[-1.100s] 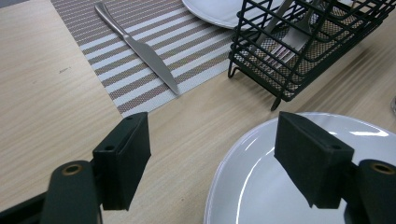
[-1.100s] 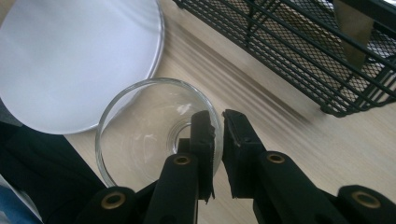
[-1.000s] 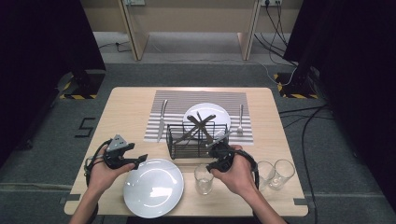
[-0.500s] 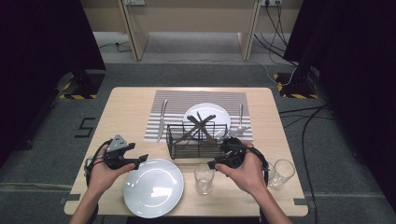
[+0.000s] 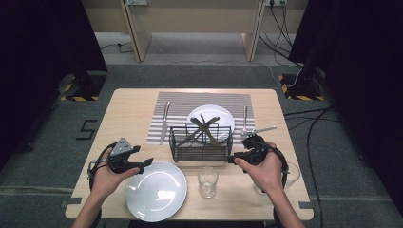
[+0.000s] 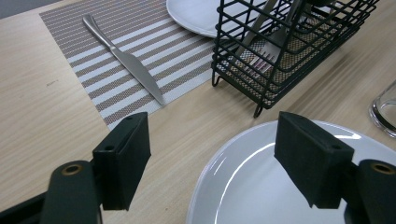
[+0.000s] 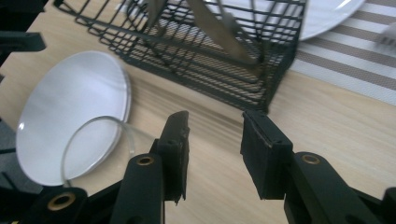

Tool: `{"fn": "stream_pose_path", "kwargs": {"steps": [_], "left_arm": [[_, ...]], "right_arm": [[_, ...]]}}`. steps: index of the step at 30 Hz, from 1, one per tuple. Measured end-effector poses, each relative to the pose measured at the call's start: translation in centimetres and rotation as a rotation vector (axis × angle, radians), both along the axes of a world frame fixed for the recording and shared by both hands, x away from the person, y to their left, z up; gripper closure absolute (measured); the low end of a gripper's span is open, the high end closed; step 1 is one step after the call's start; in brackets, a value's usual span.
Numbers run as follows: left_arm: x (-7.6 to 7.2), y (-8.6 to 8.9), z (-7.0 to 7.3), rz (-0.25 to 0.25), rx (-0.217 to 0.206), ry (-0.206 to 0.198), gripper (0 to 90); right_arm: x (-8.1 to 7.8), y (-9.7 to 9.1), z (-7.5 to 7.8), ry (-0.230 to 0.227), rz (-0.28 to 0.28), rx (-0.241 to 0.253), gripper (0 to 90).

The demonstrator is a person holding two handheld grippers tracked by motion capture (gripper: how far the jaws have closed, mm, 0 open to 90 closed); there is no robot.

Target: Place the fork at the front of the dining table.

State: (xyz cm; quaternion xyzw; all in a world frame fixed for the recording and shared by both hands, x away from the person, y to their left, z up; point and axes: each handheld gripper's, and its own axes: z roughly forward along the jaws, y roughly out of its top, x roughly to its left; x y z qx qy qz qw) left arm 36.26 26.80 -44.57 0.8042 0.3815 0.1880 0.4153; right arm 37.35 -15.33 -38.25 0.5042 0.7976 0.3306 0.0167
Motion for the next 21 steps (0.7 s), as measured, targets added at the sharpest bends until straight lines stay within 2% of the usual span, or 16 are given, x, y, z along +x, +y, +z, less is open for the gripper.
{"fn": "stream_pose_path", "kwargs": {"steps": [10,17,21], "left_arm": [[-0.5,-1.1,0.6,-0.037,-0.012,-0.009,26.6],[-1.0,-2.1,1.1,-0.073,-0.034,-0.014,26.7],[-1.2,-2.8,1.5,-0.094,-0.039,-0.022,26.7]], "right_arm": [[1.0,-2.8,-1.0,-0.019,-0.120,0.011,60.7],[1.6,-4.6,-1.7,-0.054,-0.198,0.004,59.4],[2.0,-5.4,-2.1,-0.070,-0.233,0.019,59.0]]}}
